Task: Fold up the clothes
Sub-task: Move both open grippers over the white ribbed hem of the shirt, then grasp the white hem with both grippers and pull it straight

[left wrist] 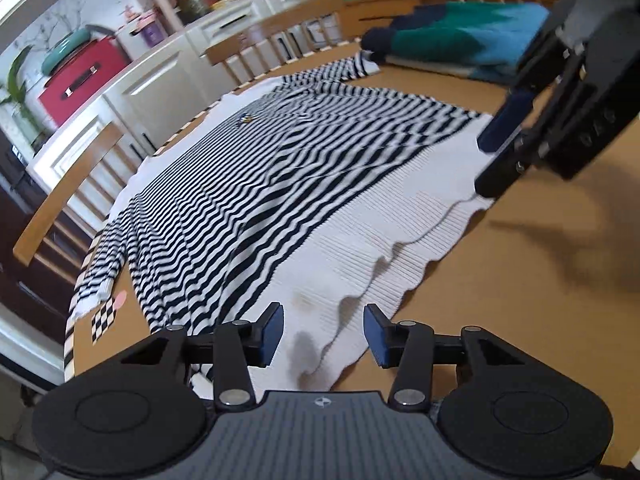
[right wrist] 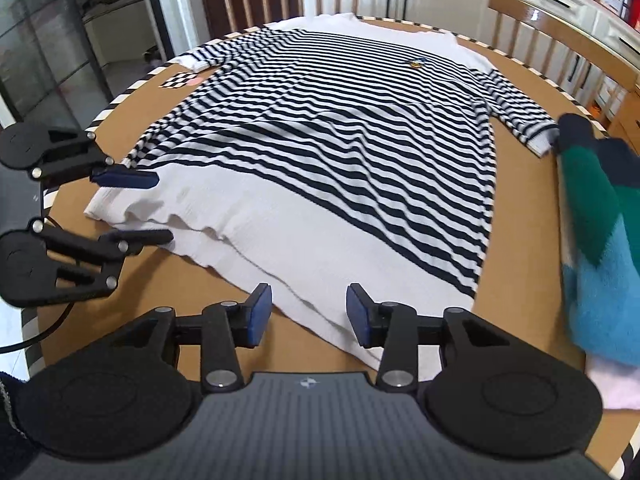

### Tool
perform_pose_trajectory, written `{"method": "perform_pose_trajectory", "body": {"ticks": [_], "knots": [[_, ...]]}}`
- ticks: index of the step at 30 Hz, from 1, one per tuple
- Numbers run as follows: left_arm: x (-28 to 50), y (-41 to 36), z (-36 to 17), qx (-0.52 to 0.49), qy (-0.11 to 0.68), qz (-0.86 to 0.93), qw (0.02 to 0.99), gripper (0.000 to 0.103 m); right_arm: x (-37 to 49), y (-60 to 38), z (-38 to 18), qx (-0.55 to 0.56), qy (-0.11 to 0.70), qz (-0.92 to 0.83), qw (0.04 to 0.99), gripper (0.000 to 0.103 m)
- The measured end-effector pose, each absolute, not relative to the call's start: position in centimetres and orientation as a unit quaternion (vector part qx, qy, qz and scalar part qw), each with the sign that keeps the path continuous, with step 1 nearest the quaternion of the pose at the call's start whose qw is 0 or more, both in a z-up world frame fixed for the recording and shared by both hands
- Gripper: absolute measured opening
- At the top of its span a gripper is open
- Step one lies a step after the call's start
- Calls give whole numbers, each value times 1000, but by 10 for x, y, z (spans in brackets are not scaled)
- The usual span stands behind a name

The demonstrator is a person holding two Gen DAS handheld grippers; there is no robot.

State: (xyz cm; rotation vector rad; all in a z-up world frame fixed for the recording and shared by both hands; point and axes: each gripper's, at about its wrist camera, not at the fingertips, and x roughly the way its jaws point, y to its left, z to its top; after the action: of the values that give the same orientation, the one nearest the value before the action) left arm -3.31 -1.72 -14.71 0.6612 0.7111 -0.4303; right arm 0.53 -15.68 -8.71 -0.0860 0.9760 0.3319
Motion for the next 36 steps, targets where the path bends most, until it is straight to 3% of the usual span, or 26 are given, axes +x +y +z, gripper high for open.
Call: {"method": "perform_pose_trajectory", "body": {"ticks": [4, 5, 6, 8, 25, 28, 30, 36], "knots": [[-22, -29, -152, 328, 336, -198, 860, 48, 6, -160, -86, -27, 468, 156, 869, 43], [-21, -29, -153, 335, 335, -197, 859, 43, 6, -159, -86, -28, 466, 156, 870, 43], [-20, -30, -154, 341, 333, -196, 857, 37, 5, -157, -85, -34, 464, 157, 871, 43], [-18, -31, -156, 353, 331, -194, 853, 8, 5, -151, -85, -50, 459, 162, 872, 44], [-7, 8, -83, 142, 347, -202, 905, 6, 5, -80, -100, -243, 383, 203, 868, 43], [-4, 13, -76, 116, 354, -204, 905, 6, 6, -79, -105, -259, 384, 192, 866, 38], [-2, 16, -78, 113, 362, -206, 902, 6, 8, -86, -105, -250, 390, 177, 868, 3], [-4, 14, -101, 130, 404, -228, 877, 6, 11, -111, -93, -208, 418, 191, 864, 1]]}}
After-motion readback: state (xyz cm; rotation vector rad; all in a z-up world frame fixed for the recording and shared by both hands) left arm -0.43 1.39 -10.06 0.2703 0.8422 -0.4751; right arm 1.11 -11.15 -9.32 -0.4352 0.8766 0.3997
